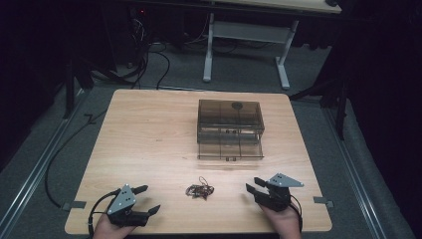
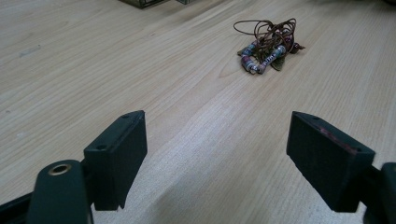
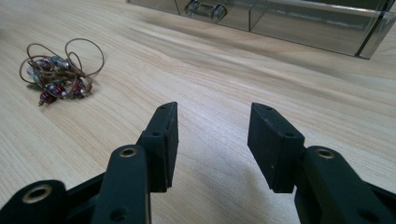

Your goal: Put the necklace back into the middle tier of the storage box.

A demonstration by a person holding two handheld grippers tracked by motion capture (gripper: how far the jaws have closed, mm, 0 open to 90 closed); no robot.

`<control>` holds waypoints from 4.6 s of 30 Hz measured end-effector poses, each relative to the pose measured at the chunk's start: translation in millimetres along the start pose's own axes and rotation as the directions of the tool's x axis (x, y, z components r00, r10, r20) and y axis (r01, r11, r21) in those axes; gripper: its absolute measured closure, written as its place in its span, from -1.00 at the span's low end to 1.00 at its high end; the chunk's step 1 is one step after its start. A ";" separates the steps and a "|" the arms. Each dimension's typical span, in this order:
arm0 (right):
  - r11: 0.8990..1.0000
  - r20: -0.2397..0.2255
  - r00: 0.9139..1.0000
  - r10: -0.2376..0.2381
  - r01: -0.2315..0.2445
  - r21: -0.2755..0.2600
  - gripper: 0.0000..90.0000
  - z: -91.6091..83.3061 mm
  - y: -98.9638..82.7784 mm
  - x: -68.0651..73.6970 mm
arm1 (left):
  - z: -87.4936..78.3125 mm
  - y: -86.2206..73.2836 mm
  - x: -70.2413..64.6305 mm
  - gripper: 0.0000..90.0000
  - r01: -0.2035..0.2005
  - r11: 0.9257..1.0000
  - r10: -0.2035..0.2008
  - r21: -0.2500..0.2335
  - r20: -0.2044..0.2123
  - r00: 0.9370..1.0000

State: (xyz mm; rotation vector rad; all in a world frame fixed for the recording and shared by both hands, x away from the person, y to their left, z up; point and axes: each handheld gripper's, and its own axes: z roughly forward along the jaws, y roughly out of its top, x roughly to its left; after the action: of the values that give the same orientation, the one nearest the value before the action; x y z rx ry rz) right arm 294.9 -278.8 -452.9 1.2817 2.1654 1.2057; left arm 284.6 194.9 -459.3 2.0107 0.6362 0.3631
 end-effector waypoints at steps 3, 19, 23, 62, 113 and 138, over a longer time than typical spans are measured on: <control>1.000 0.007 1.000 0.001 -0.001 0.002 0.18 1.1 0.1 0.5 | -0.3 -0.1 -0.4 -0.54 -0.004 1.000 0.004 -0.003 -0.001 1.000; 0.999 0.010 1.000 -0.029 0.029 0.015 0.36 2.5 0.6 3.1 | -0.3 -0.1 -1.0 -0.54 -0.011 1.000 0.011 0.001 0.003 1.000; 0.999 0.005 0.999 -0.038 0.038 0.016 0.44 2.0 0.8 4.1 | -0.2 0.0 -1.0 -0.54 -0.011 1.000 0.011 0.001 0.002 1.000; 0.956 -0.268 0.944 -0.194 0.243 0.166 0.99 62.6 26.2 108.2 | -0.5 -0.1 -1.1 -0.54 -0.008 1.000 0.008 -0.001 0.001 1.000; 0.978 -0.211 0.959 -0.189 0.203 0.047 0.71 55.2 49.3 107.6 | -0.7 -0.2 -0.6 -0.53 -0.007 1.000 0.007 0.002 0.008 1.000; 0.997 -0.032 0.997 -0.068 0.067 -0.047 0.70 -16.2 22.1 36.2 | -1.0 -0.4 -0.5 -0.53 -0.004 1.000 0.004 -0.004 0.001 1.000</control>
State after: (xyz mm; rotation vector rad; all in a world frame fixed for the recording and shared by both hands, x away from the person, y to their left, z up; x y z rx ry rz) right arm 277.1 -251.3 -421.4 1.1685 2.1730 1.2508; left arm 283.6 195.4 -459.2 2.0083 0.6311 0.3655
